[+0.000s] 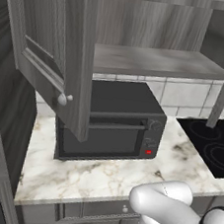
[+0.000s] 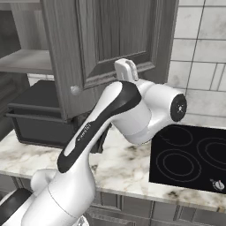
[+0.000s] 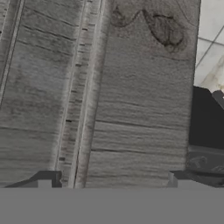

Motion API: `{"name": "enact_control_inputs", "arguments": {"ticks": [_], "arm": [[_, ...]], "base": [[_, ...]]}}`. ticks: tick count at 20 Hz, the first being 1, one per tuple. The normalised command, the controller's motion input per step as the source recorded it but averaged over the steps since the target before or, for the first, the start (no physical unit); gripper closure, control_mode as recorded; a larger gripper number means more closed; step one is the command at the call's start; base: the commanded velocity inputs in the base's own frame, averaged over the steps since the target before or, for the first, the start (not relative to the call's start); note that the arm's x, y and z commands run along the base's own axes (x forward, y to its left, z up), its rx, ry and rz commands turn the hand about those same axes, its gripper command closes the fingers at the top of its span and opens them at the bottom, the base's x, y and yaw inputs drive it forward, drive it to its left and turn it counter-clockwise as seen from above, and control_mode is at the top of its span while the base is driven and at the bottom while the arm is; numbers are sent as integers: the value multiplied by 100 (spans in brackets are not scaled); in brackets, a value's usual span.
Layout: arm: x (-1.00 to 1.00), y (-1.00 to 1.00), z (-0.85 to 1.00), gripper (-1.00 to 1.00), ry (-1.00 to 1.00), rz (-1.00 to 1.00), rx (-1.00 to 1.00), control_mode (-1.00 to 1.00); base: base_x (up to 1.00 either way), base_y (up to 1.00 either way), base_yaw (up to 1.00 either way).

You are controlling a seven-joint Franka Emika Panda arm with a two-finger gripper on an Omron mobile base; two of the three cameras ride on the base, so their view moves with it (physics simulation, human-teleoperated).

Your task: Open the cabinet and move the ladle to the pot. Then close the cabinet.

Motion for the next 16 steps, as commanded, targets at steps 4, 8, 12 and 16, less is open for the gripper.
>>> {"name": "enact_control_inputs", "arguments": {"ticks": [4, 8, 12, 16], "arm": [[51, 29, 18, -100, 0, -5, 0, -100], [62, 19, 20, -100, 0, -8, 0, -100], [56, 14, 2, -100, 0, -8, 0, -100], [62, 15, -14, -100, 0, -11, 0, -100]], "base": [[0, 0, 0], [0, 0, 0], [0, 0, 0], [0, 0, 0]]}}
